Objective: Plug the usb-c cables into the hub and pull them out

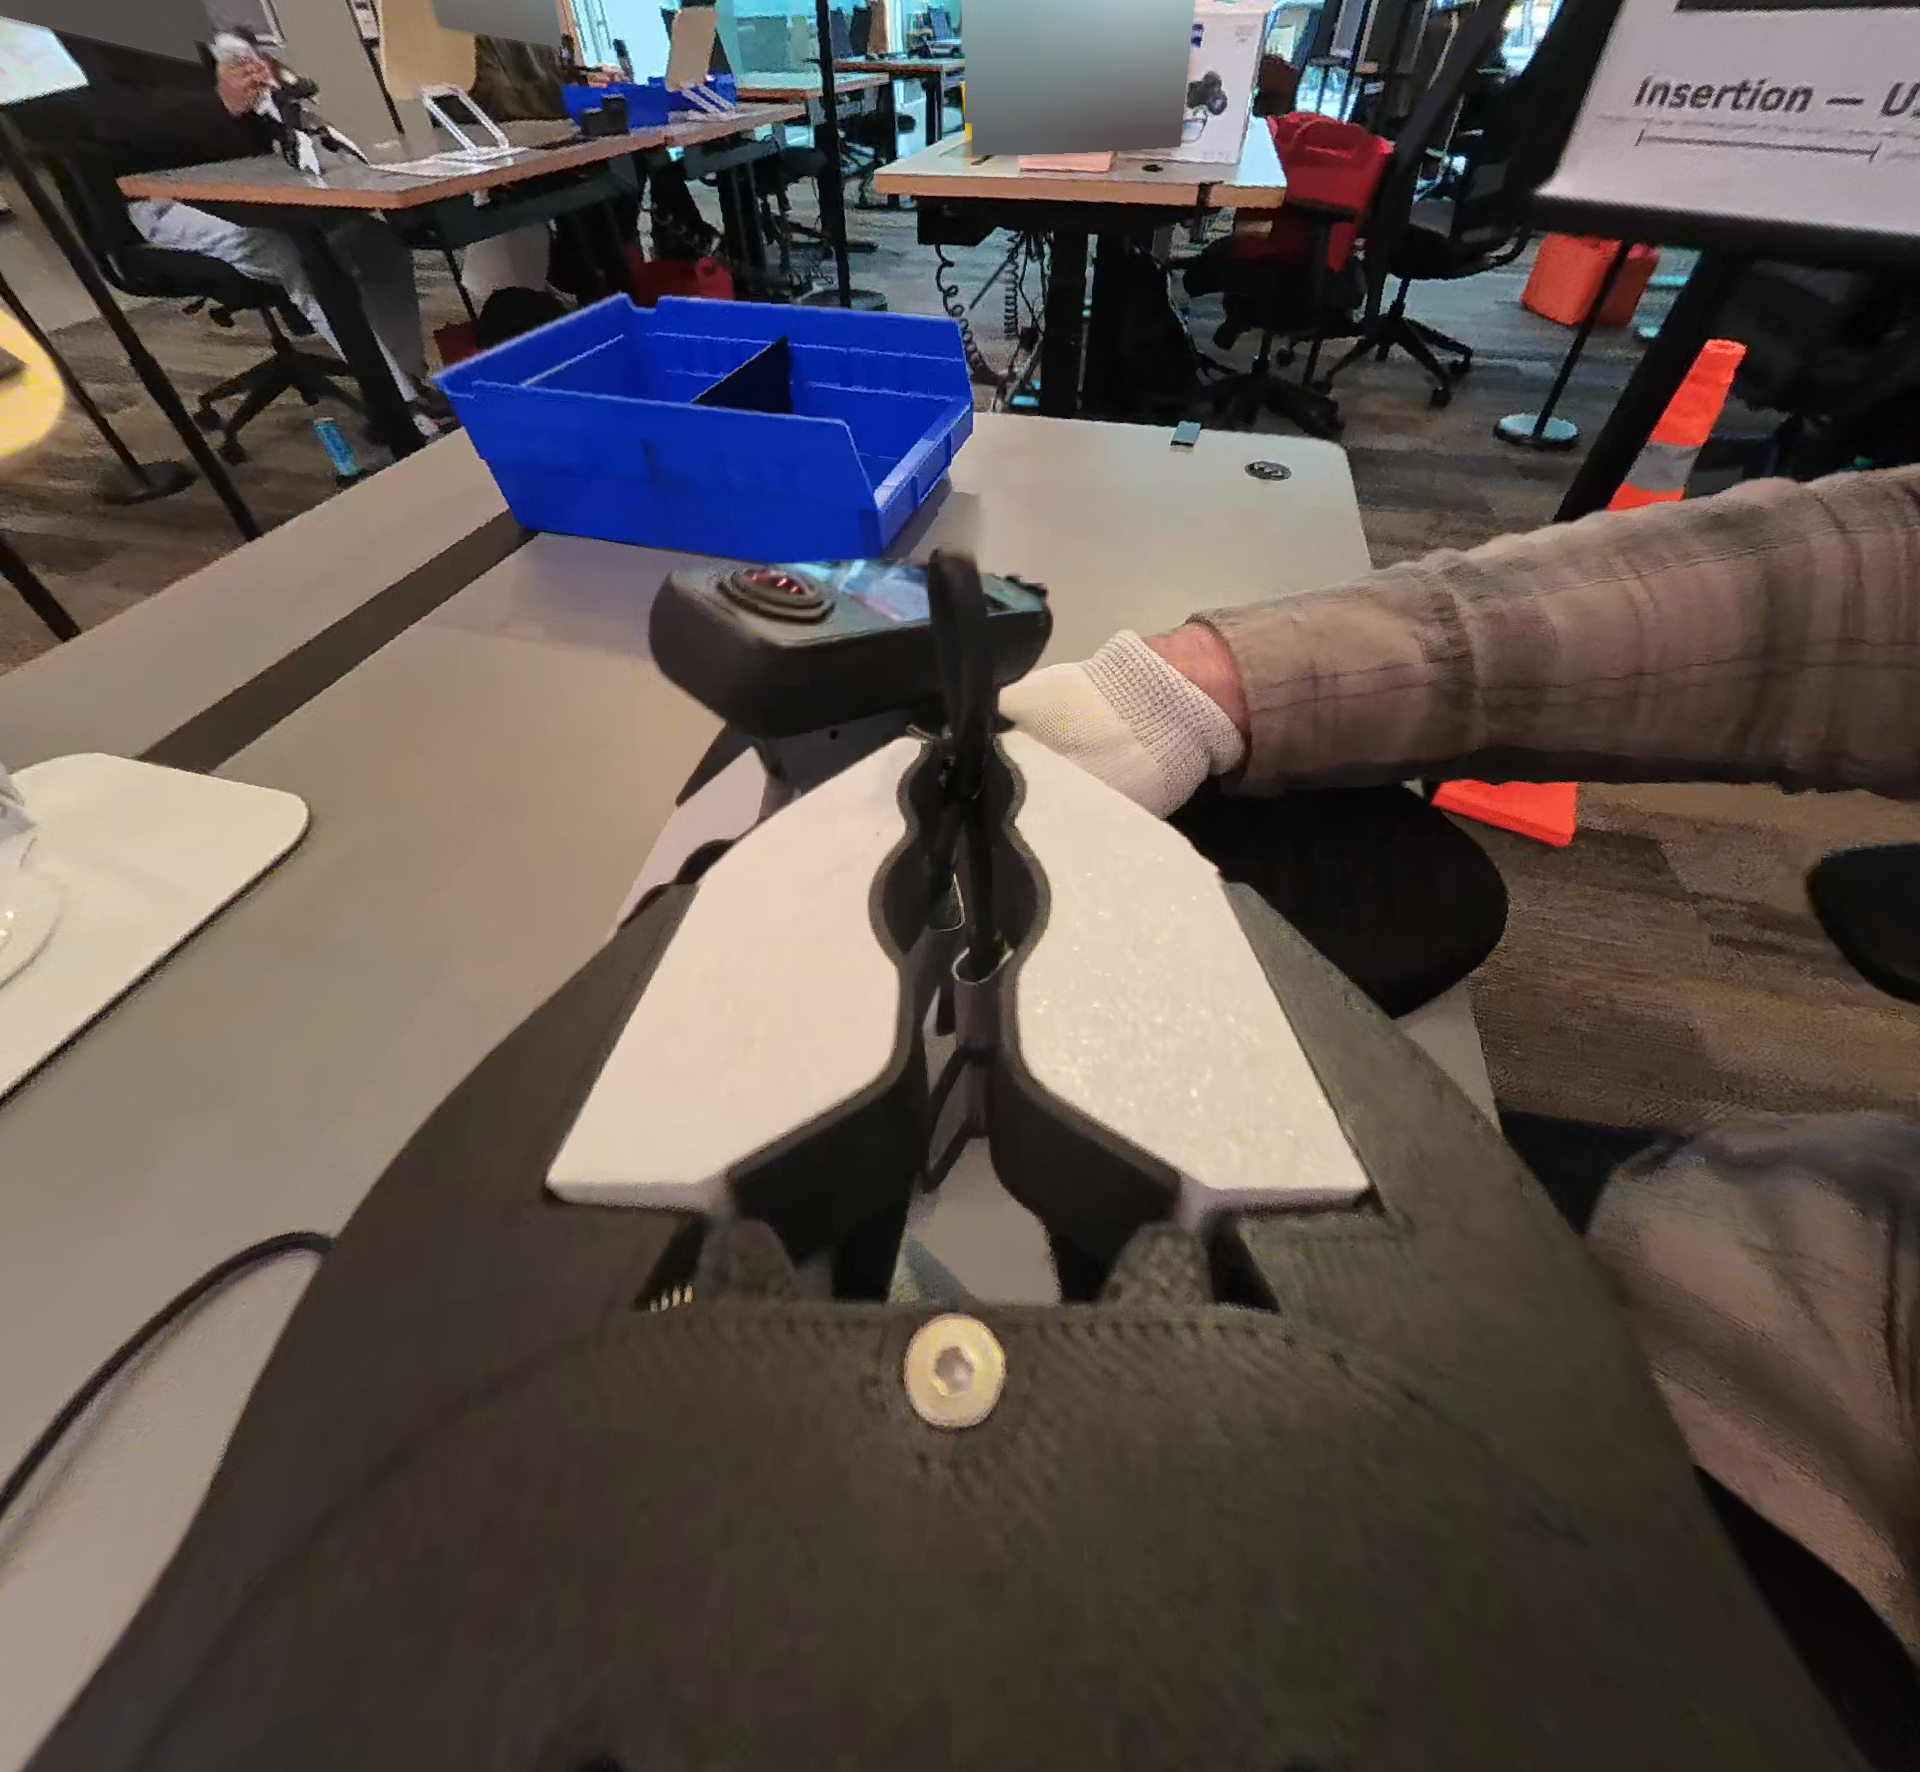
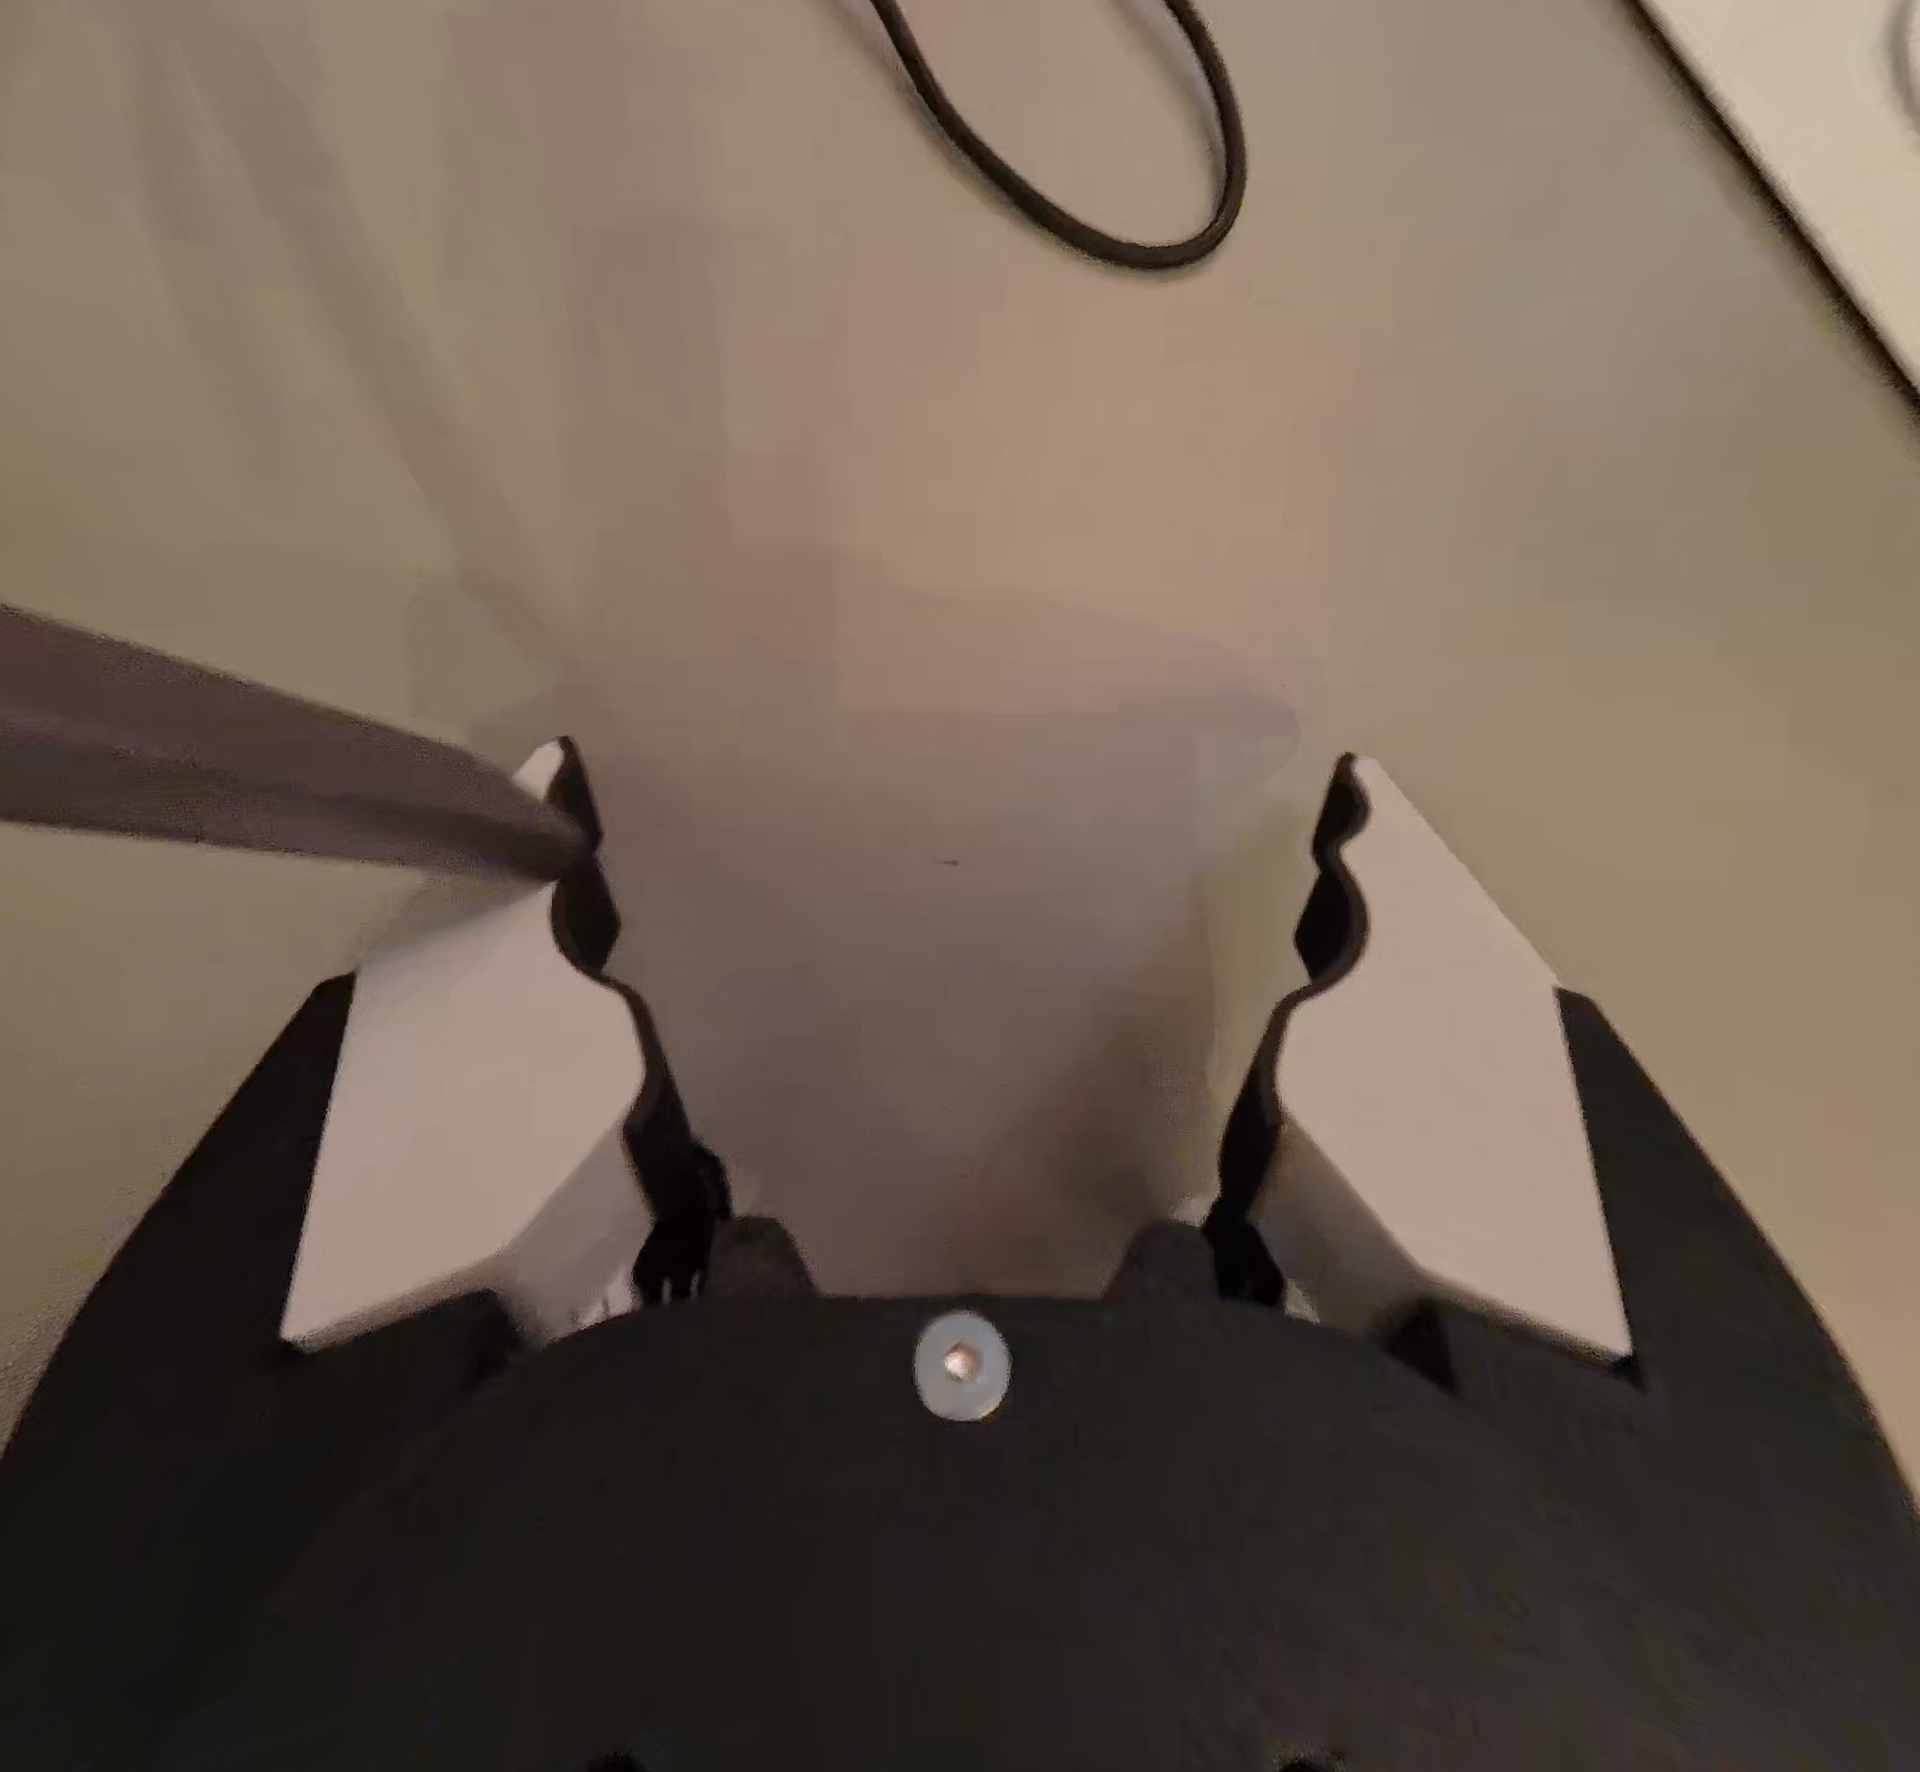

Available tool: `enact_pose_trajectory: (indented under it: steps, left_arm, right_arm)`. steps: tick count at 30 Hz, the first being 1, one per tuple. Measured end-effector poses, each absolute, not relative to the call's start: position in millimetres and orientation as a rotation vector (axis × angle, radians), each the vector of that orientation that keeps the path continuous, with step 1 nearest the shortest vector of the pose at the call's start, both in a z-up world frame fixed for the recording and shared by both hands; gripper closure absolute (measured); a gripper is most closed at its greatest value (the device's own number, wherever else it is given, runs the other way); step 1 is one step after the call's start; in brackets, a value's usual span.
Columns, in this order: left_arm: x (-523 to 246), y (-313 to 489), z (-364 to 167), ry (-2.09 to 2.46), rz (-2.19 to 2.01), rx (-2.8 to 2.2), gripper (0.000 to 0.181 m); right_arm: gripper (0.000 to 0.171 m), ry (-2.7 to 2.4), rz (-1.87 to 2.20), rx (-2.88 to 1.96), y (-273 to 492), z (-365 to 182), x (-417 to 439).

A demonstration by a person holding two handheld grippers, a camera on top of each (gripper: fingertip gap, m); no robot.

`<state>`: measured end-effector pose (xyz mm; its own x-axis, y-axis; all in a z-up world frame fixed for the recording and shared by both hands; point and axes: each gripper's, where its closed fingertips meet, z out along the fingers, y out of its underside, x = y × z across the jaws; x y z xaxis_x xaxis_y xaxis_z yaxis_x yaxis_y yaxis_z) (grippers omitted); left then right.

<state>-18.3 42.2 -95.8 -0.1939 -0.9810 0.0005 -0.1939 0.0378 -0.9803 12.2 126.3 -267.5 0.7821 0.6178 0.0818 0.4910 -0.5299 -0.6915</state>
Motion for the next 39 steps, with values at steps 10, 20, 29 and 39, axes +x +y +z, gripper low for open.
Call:
enact_pose_trajectory:
  steps: [10,20,29,39]
  left_arm:
    - [-12,38,-124,1.363,-1.307,-1.316,0.173]
    - [-7,38,-145,1.338,-1.330,-1.364,0.173]
    - [-3,40,-158,1.244,-1.472,-1.359,0.173]
    - [3,43,-155,1.195,-1.544,-1.352,0.173]
  right_arm:
    - [0.067,-0.807,0.281,-2.214,120,-266,8]
    - [0.132,-0.838,0.295,-2.168,117,-263,-9]
    - [0.131,-0.902,0.199,-2.104,117,-260,-14]
    - [0.122,-0.931,0.287,-2.115,114,-262,-18]
